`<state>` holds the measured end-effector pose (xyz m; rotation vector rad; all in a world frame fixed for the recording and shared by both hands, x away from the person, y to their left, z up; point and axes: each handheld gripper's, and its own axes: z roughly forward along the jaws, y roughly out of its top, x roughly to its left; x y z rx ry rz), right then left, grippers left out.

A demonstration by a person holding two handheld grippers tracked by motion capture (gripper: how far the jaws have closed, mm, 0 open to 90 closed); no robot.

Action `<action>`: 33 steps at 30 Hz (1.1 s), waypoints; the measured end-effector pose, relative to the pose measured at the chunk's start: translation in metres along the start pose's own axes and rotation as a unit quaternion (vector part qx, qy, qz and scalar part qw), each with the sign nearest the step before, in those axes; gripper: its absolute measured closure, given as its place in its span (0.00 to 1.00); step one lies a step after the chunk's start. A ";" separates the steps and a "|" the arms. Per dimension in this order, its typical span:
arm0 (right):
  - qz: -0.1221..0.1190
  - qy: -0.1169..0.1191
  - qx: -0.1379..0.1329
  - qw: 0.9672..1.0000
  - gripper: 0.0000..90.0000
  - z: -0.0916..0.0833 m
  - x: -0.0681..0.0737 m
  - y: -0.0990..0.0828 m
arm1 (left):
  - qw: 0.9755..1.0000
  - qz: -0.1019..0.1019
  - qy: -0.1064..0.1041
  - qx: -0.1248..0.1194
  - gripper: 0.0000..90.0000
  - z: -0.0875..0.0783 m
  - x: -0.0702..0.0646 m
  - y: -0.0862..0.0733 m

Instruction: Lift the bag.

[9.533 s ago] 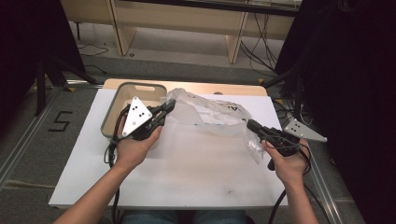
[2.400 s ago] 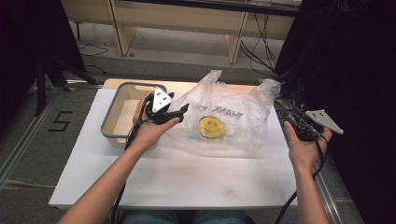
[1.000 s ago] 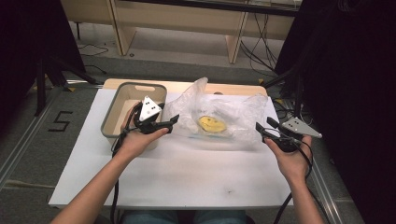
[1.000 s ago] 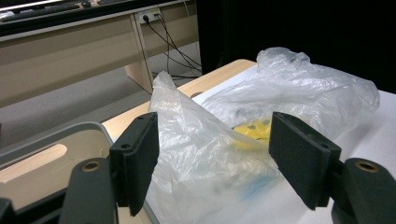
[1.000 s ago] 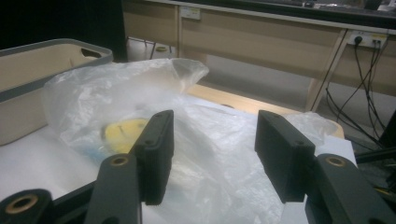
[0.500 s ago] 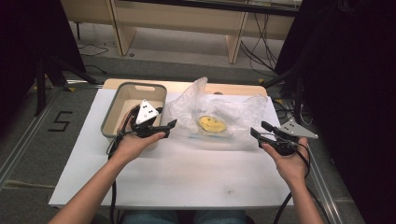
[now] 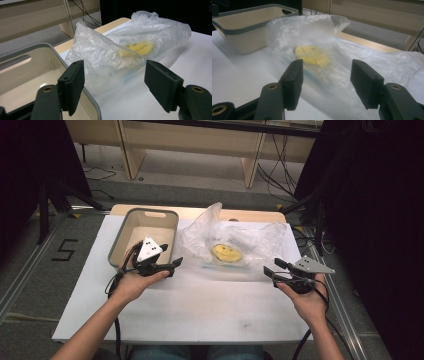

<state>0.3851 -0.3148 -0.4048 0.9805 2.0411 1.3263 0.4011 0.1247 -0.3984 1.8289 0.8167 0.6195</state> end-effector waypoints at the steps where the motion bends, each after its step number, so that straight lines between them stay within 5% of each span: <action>1: 0.001 0.001 0.001 1.000 0.49 0.000 0.001 -0.001 | 1.000 -0.001 0.000 0.001 0.36 -0.001 0.000 -0.002; 33: 0.010 0.033 0.025 0.999 0.46 -0.007 0.009 -0.037 | 0.999 0.022 0.012 0.031 0.34 -0.020 -0.005 -0.038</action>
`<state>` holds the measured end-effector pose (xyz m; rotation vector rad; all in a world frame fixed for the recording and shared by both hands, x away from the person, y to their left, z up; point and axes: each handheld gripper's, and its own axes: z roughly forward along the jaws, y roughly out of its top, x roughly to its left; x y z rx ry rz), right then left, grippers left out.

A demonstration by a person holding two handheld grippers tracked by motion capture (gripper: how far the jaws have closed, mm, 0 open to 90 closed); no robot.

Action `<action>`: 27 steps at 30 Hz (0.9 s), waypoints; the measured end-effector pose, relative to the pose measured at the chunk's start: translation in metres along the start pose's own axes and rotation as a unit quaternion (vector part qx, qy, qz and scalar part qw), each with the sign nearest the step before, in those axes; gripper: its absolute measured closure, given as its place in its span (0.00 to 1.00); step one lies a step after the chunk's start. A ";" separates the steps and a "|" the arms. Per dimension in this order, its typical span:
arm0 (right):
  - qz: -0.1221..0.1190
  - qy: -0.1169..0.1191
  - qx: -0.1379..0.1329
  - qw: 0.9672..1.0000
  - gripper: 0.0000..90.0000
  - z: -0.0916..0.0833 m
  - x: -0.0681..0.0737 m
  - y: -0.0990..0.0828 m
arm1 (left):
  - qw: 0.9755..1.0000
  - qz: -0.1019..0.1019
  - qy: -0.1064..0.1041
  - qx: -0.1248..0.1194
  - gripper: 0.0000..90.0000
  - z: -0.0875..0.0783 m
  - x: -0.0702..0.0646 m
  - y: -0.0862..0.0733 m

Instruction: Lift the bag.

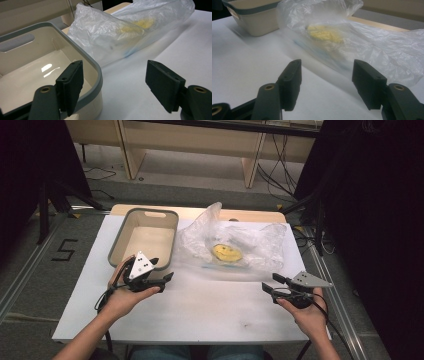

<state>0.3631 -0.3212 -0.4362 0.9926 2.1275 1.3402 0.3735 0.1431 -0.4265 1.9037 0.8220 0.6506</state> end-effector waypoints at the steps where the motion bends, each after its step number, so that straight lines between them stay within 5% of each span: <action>1: -0.001 0.000 0.002 1.000 0.46 0.000 0.000 -0.001 | 1.000 0.000 0.000 0.001 0.34 0.000 -0.001 -0.001; 27: 0.007 0.011 0.006 1.000 0.45 -0.003 0.006 -0.024 | 1.000 0.006 0.025 0.009 0.33 -0.008 -0.007 -0.034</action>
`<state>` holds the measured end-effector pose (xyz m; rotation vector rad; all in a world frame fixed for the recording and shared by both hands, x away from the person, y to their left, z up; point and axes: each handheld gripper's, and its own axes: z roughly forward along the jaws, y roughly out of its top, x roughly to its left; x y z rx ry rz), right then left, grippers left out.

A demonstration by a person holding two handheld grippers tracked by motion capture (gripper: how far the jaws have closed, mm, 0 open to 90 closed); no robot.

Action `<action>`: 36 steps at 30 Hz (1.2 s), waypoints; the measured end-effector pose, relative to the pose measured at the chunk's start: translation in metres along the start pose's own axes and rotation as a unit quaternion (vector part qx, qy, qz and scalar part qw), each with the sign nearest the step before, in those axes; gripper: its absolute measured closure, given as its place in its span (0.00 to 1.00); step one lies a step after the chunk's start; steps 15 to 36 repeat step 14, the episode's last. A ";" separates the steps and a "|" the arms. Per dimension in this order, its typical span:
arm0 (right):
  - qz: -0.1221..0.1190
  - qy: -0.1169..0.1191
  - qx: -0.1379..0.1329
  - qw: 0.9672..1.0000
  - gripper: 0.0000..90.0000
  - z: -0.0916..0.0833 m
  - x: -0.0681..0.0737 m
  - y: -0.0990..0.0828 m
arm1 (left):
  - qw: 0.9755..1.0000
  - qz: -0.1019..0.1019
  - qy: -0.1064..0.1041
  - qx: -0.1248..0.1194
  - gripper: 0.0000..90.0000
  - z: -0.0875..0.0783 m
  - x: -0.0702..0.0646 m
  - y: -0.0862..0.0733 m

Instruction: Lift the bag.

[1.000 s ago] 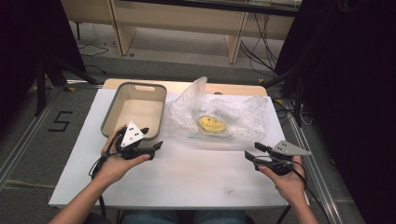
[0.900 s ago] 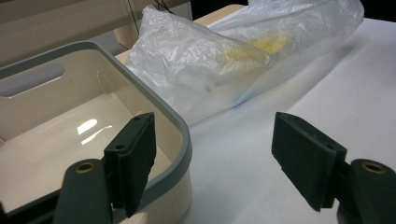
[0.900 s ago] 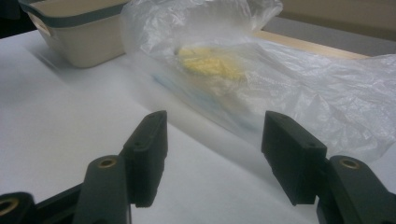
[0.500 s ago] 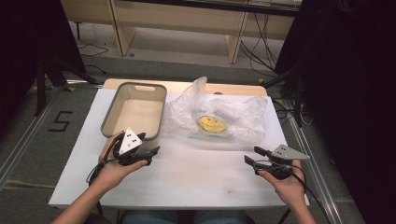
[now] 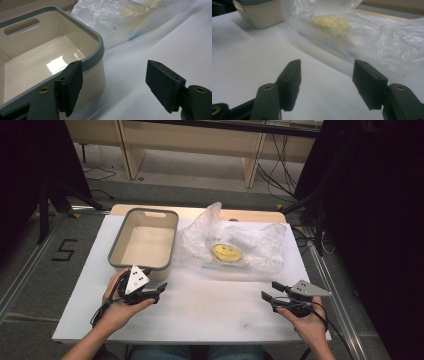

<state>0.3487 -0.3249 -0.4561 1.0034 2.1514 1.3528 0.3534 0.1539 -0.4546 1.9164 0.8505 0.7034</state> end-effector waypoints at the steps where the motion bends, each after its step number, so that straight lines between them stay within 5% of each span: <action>1: 0.000 0.000 0.001 1.000 0.45 0.000 0.000 -0.001 | 1.000 -0.001 -0.001 0.001 0.33 0.001 0.000 -0.001; 36: 0.009 0.007 -0.002 1.000 0.43 0.003 0.002 -0.006 | 1.000 0.004 0.001 0.018 0.32 0.004 0.001 -0.006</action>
